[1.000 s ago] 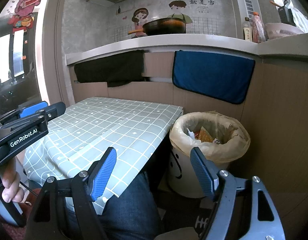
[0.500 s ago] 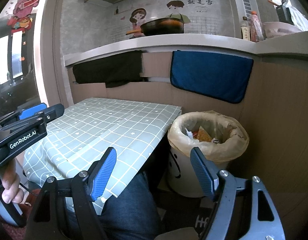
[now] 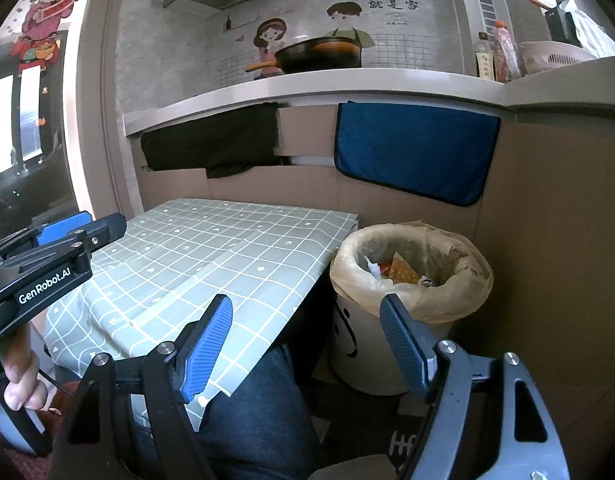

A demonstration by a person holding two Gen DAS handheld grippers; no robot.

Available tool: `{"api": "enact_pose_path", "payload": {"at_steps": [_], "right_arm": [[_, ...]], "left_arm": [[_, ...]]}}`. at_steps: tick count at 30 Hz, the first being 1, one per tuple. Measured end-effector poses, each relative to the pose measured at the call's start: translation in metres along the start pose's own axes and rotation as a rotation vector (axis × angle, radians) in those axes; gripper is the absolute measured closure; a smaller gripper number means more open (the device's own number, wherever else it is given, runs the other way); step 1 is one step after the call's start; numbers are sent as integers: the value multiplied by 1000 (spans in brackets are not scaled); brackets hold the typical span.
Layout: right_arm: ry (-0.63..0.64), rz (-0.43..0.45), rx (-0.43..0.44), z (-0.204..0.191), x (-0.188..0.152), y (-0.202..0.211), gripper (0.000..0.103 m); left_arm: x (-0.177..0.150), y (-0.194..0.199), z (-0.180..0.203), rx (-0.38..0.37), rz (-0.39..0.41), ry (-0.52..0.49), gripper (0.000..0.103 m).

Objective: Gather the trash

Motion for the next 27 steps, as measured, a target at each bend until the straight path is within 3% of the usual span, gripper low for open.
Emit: {"api": "enact_pose_path", "payload": {"at_steps": [27], "right_arm": [[-17,-2,-6,5,-3,2,29]], "left_arm": [[-3,-2,-2,-28,6,-31,56]]}}
Point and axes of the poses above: each gripper's, at about its wrist camera, not at the fingertips, and y roughly against the way its jaws point, z to its right, x to its top, the point moved 2 cm from there along -y, roughly the way its jaws point, and after that the axes turned 11 degrees about -y, right-handed, at the moved point
